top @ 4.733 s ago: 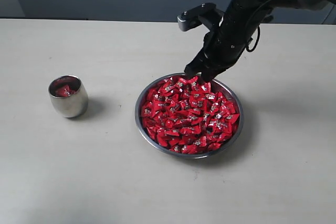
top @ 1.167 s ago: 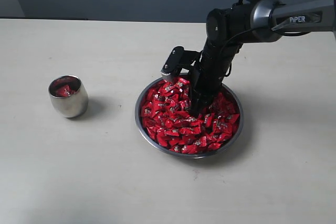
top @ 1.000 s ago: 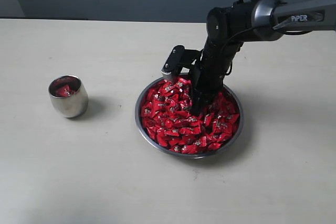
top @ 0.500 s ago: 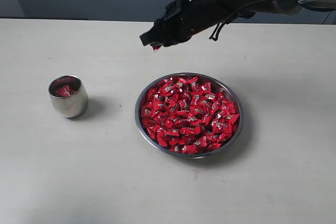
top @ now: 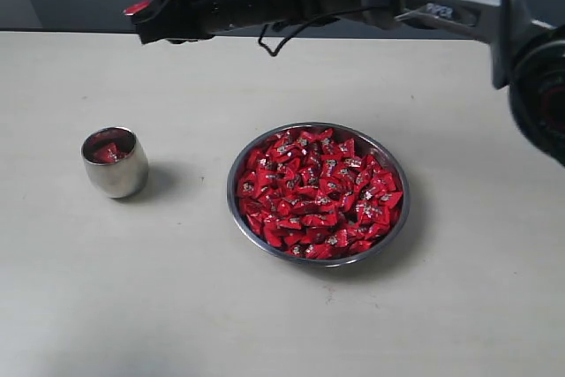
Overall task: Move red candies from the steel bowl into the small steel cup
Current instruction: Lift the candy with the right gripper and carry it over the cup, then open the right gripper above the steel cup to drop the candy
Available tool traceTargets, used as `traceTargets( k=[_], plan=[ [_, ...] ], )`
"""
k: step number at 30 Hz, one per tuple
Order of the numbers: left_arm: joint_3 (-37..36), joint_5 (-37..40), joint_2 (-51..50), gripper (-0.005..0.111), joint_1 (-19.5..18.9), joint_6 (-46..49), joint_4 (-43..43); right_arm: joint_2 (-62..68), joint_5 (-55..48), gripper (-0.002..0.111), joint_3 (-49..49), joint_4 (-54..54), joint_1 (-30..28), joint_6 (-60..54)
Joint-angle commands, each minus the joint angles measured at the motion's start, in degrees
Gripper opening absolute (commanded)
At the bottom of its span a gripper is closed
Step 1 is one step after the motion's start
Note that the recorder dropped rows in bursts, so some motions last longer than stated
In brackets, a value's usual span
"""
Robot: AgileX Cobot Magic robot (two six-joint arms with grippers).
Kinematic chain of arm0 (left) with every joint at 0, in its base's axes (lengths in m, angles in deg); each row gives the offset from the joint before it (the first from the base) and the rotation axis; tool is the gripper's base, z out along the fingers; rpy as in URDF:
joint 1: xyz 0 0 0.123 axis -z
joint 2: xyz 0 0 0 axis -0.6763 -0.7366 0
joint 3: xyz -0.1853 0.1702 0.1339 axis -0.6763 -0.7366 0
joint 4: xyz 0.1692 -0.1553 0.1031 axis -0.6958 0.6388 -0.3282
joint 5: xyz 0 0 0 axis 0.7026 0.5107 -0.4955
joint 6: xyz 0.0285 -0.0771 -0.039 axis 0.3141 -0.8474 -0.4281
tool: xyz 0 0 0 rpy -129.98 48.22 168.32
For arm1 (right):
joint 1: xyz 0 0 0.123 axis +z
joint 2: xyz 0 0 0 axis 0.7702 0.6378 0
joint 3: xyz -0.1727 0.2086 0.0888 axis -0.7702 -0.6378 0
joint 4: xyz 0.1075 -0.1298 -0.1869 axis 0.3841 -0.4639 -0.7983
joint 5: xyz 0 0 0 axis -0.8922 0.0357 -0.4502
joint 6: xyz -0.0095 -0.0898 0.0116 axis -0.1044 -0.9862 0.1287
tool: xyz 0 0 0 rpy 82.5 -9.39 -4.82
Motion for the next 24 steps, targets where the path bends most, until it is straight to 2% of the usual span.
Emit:
traceTargets(
  k=[1,7,14,24],
  plan=[
    [-0.2,-0.1,0.3,0.000,0.4,-0.1,0.0,4.9,-1.2,-0.001,8.6,-7.4,2.8,4.0],
    [-0.2,-0.1,0.3,0.000,0.4,-0.1,0.0,11.1,-4.0,-0.001,16.0,-8.7,4.3,9.6],
    [-0.2,-0.1,0.3,0.000,0.4,-0.1,0.0,13.2,-9.9,-0.001,16.8,-22.1,6.3,16.1],
    [-0.2,-0.1,0.3,0.000,0.4,-0.1,0.0,13.3,-13.5,-0.001,16.8,-22.6,7.0,16.4]
  ],
)
